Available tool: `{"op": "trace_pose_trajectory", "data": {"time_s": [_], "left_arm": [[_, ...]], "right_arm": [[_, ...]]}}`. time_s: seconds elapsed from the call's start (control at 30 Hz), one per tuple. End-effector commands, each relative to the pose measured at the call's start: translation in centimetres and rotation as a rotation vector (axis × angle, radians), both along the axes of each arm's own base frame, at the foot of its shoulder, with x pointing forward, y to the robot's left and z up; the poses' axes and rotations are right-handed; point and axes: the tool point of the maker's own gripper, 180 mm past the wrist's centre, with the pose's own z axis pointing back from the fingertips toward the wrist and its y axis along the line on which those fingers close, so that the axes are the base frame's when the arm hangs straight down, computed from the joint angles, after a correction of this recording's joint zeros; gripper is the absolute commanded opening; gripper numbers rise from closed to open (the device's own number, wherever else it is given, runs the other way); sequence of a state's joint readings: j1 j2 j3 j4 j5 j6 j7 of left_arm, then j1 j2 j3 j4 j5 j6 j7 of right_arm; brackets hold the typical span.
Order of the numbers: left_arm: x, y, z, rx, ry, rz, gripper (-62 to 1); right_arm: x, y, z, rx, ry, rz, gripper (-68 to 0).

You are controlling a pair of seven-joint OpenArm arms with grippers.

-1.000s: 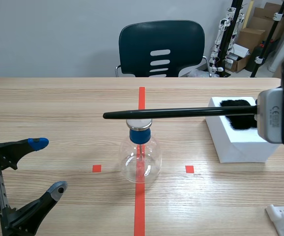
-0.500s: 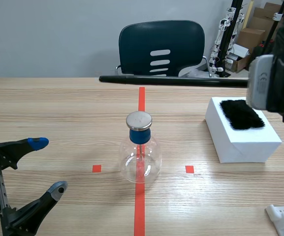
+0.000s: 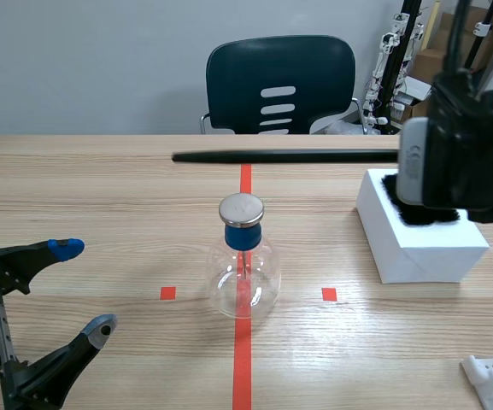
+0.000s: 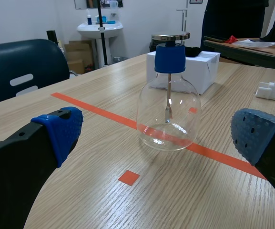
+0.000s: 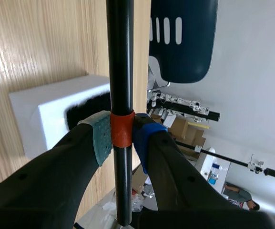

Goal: Do the electroscope experiment. pick up the black charging rod

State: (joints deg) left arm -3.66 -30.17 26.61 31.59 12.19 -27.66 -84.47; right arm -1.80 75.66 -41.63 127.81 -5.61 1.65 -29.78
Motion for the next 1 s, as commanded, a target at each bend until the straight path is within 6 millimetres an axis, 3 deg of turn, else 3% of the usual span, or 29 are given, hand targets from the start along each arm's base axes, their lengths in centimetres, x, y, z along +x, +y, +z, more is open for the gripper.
{"op": "trace_pose_trajectory", "data": {"time_s": [0.0,0.27,0.47,0.77,0.97], "left_arm": [[0.2,0.2,0.8,-0.02,-0.024,0.003,1.4],[0.2,0.2,0.8,-0.02,-0.024,0.003,1.4],[0.2,0.2,0.8,-0.02,-0.024,0.003,1.4],[0.2,0.2,0.8,-0.02,-0.024,0.003,1.4],[0.2,0.2,0.8,-0.021,-0.024,0.003,1.4]], "right_arm": [[0.8,0.7,1.6,0.017,-0.047,0.008,-66.9],[1.4,1.6,1.7,0.014,-0.052,-0.019,-66.9],[1.9,-0.2,1.4,-0.02,-0.04,-0.137,-66.9],[0.7,-2.8,0.7,-0.033,-0.023,-0.203,-66.9],[-1.7,-2.6,-0.4,-0.092,0.0,-0.145,-66.9]]}}
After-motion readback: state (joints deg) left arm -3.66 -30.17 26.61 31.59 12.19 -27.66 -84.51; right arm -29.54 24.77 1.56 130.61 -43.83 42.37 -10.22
